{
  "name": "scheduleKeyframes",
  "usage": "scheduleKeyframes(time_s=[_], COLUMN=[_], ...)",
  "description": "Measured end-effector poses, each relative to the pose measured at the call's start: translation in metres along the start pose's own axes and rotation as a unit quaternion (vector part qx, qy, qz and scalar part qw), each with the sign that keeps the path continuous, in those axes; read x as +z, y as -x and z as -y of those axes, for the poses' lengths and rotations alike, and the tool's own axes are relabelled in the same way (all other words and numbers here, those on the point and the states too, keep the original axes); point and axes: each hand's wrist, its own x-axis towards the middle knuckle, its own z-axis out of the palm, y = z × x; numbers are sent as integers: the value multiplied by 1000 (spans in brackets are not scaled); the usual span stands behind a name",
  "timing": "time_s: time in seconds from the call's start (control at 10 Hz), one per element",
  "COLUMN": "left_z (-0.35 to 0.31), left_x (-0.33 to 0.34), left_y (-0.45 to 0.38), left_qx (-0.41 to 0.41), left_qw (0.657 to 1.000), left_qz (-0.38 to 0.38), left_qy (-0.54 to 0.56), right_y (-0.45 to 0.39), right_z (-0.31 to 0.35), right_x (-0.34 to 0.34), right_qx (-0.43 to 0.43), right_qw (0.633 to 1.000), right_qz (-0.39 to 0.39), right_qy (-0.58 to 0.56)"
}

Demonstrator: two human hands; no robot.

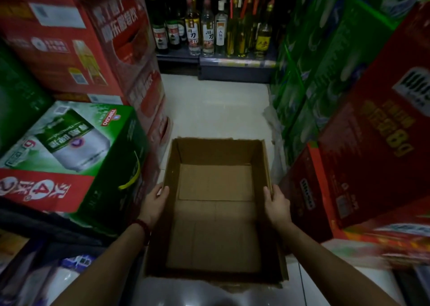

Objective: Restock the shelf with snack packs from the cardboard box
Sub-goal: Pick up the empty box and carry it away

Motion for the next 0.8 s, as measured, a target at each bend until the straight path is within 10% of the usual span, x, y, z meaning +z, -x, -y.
scheduleKeyframes(time_s=[0.5, 0.8], left_z=[31, -30], left_x=[3, 0], left_y=[-6, 13], left_qx=[7, 162], left_qw=[997, 963], left_qz=[-7, -69], left_qy=[-76, -202], right_y=[12, 22], right_z=[-25, 15], right_x=[17, -7], right_qx=[-2, -11], right_qw=[1000, 997], right_qz=[-7, -32], right_qy=[-10, 64])
